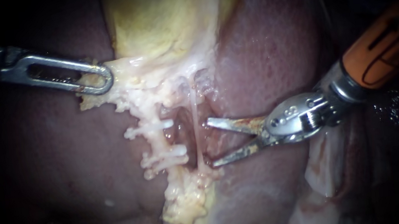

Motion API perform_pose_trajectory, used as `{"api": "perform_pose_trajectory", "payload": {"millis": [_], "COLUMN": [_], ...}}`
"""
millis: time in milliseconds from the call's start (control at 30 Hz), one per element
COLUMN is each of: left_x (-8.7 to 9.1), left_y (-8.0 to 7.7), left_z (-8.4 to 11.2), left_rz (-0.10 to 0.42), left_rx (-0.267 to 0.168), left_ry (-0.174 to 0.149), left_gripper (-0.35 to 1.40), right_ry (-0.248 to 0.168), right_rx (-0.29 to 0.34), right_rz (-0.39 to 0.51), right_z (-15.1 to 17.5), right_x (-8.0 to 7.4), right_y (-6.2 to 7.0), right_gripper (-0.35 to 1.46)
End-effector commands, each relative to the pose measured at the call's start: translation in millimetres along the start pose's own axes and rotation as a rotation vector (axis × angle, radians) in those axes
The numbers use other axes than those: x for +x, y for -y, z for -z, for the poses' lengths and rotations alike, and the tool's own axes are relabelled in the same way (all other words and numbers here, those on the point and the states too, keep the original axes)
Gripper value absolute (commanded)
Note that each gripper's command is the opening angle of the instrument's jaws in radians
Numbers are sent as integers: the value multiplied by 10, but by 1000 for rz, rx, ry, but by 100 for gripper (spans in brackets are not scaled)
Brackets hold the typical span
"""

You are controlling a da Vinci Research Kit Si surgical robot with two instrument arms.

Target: Go to the cutting position left tube

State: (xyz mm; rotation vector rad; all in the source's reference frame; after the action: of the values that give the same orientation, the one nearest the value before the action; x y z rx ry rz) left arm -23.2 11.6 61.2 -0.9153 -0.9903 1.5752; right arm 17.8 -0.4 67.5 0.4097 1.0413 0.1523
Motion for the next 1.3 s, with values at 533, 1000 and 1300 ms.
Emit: {"api": "perform_pose_trajectory", "payload": {"millis": [533, 1000, 1300], "left_x": [0, 0, 0], "left_y": [-1, -1, 0], "left_z": [0, 0, 0], "left_rz": [6, 6, 6], "left_rx": [1, 1, 1], "left_ry": [-1, -1, 0], "left_gripper": [-35, -35, -35], "right_ry": [-15, -79, -146], "right_rx": [50, 186, 282], "right_rz": [-54, 6, 24], "right_z": [-33, -55, -75], "right_x": [-33, -25, -9], "right_y": [-31, -45, -40], "right_gripper": [139, 138, 128]}}
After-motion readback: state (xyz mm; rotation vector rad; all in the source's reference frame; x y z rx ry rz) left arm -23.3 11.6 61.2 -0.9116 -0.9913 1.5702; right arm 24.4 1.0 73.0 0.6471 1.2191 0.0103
